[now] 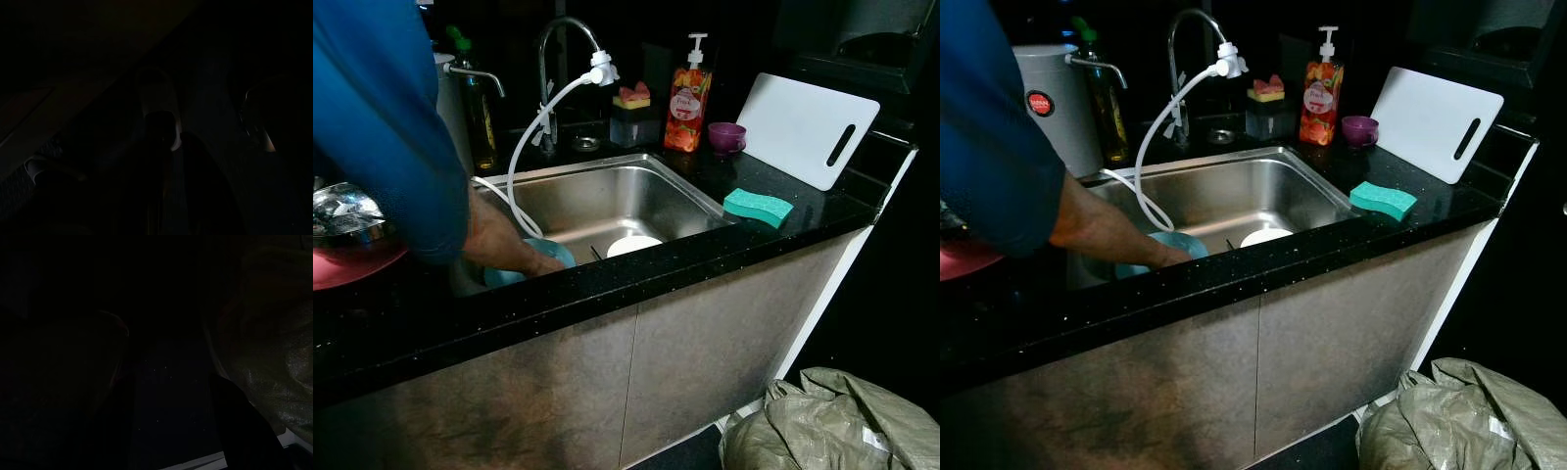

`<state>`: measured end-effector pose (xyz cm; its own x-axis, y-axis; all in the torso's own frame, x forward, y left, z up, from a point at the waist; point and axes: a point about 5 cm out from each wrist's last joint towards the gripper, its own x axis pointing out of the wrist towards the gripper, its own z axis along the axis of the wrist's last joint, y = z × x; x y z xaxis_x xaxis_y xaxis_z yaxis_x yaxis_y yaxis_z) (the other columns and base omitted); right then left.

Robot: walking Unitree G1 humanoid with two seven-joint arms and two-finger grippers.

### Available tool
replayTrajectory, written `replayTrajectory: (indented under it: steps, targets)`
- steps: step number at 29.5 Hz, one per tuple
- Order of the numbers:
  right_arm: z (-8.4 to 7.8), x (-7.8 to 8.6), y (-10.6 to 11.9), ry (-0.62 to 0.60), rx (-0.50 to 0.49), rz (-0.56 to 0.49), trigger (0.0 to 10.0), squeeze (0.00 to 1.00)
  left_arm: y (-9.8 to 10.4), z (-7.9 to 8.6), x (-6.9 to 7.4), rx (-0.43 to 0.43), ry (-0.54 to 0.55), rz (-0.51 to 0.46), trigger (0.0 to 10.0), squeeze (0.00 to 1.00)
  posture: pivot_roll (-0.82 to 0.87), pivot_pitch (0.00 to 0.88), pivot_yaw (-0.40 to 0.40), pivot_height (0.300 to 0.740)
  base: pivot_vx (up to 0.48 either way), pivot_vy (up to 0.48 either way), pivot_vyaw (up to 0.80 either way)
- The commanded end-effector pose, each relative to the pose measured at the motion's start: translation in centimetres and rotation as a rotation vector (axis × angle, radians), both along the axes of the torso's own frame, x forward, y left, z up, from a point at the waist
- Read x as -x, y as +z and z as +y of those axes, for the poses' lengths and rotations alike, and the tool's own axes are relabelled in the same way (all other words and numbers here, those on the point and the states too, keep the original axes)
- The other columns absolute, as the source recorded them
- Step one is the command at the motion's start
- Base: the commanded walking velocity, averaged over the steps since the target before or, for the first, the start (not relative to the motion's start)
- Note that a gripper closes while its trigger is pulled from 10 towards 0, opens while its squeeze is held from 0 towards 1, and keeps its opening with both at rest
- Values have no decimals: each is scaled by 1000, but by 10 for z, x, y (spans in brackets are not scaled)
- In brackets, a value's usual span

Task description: Kitchen organization

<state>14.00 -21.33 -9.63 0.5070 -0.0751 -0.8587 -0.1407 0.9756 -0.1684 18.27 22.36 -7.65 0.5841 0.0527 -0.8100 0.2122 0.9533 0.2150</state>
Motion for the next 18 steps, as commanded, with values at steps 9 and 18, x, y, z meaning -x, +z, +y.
replayTrajectory:
  steps: [9, 18]
  targets:
    - [-1, 4, -1, -9, 0, 12, 10000, 0, -1, 0, 2, -2, -10, 11, 10000, 0, 9, 102, -17, 740, 0, 0, 0]
    - [-1, 3, -1, -13, 0, 12, 10000, 0, -1, 0, 2, -2, -8, 10, 10000, 0, 21, 104, -15, 740, 0, 0, 0]
